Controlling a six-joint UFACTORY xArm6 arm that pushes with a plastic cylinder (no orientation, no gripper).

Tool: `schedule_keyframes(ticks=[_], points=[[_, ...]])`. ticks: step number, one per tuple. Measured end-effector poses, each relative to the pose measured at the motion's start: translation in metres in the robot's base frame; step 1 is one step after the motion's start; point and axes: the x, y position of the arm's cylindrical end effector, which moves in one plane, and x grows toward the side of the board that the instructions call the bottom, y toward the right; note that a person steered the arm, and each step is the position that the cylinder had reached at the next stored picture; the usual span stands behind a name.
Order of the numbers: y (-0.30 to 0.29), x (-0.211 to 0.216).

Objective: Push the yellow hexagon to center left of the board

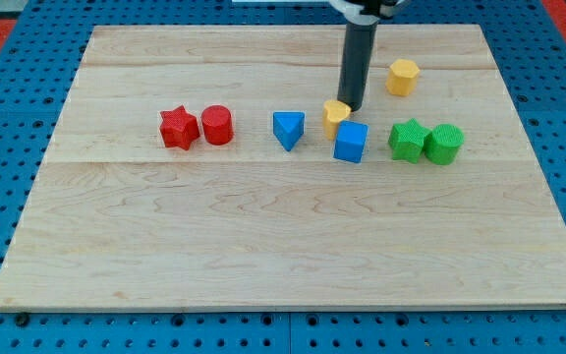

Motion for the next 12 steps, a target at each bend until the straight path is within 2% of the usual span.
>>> schedule_keyframes(ticks=[2,3,5,6,7,9,10,11,12], points=[[-0.019,0.023],[0.000,0.012],[0.131,0.000],[0.174,-0.040],[0.132,-0.069],[-0.096,-0.052],[-0.054,-0.051],[0.026,-0.024],[0.063,-0.004]])
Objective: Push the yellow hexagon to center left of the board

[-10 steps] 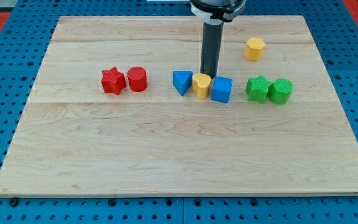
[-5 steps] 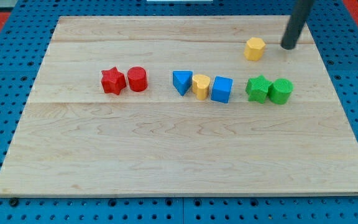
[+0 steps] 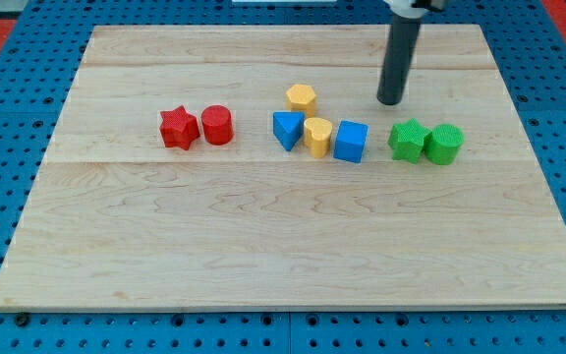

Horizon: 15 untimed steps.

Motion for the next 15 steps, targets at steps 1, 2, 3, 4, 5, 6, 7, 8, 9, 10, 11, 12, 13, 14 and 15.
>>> schedule_keyframes(ticks=[1,2,3,4,5,6,7,8,9,10,11,12,13,14,15], points=[[-0.081,0.005],[-0.149,-0.009],[-0.200,-0.035],[-0.269,-0.054],[-0.307,-0.026],[-0.311,-0.016],[-0.311,0.003],[-0.285,-0.026],[-0.308,-0.032],[-0.346,-0.016],[-0.355,-0.003],[-0.348,-0.003],[-0.325,-0.027],[-0.288,-0.022],[-0.215,-0.027]])
